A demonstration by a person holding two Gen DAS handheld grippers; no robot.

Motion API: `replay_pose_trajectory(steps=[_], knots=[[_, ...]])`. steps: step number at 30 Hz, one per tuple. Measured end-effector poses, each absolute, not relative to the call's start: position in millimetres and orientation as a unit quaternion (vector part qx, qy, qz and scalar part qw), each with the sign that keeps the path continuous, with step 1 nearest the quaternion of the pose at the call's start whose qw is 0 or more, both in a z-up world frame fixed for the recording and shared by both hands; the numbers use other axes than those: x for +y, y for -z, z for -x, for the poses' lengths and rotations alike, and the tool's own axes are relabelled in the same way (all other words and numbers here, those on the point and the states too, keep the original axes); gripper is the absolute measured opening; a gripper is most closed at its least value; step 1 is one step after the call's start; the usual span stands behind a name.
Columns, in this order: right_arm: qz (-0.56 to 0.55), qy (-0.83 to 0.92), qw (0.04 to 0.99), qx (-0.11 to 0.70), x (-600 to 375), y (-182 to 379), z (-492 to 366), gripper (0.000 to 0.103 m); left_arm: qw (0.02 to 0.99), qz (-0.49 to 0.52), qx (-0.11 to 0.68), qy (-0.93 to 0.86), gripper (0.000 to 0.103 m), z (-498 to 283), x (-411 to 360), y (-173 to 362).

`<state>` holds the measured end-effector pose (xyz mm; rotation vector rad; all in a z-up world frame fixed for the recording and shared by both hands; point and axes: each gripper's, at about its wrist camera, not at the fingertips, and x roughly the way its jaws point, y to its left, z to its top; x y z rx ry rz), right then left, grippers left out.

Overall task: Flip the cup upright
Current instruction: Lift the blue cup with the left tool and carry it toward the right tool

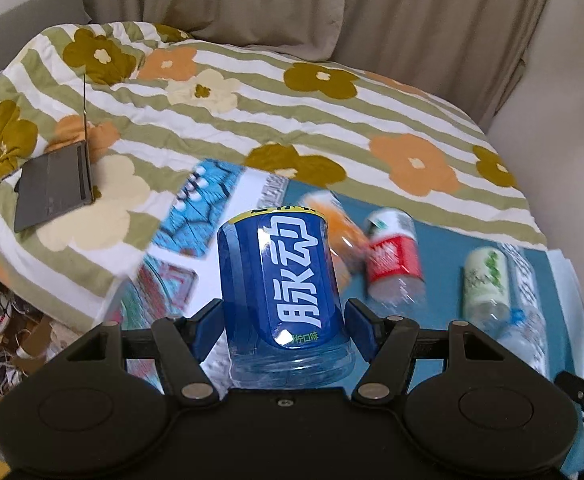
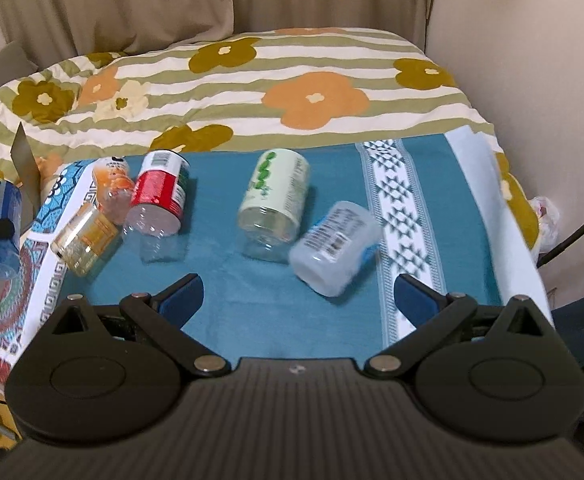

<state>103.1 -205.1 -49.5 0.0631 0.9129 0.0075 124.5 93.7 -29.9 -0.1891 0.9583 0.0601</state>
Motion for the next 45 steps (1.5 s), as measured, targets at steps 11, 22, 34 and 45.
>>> replay_pose_trajectory(steps=[11,22,34,45], knots=[[-0.016,-0.031,0.889,0.457,-258.9,76.5,-70.8,0.103,0.862,0.058,0.502,0.04,0.07,-89.7,-15.6,67.9],[-0.021,-0.03,0.879,0.476,-291.4,100.4,-63.7,0.103,0.834,0.014,0.545,0.086,0.07,-96.2,-78.4,126.8],[-0.029,-0.032,0.878,0.477,-297.4,106.3,-68.0,0.103,0.837,-0.007,0.54,0.084,0.087,-102.8,-88.6,133.8],[-0.03,-0.035,0.881,0.471,-298.0,93.4,-66.2,0.103,0.849,-0.01,0.522,0.085,0.095,-95.9,-92.6,115.1]])
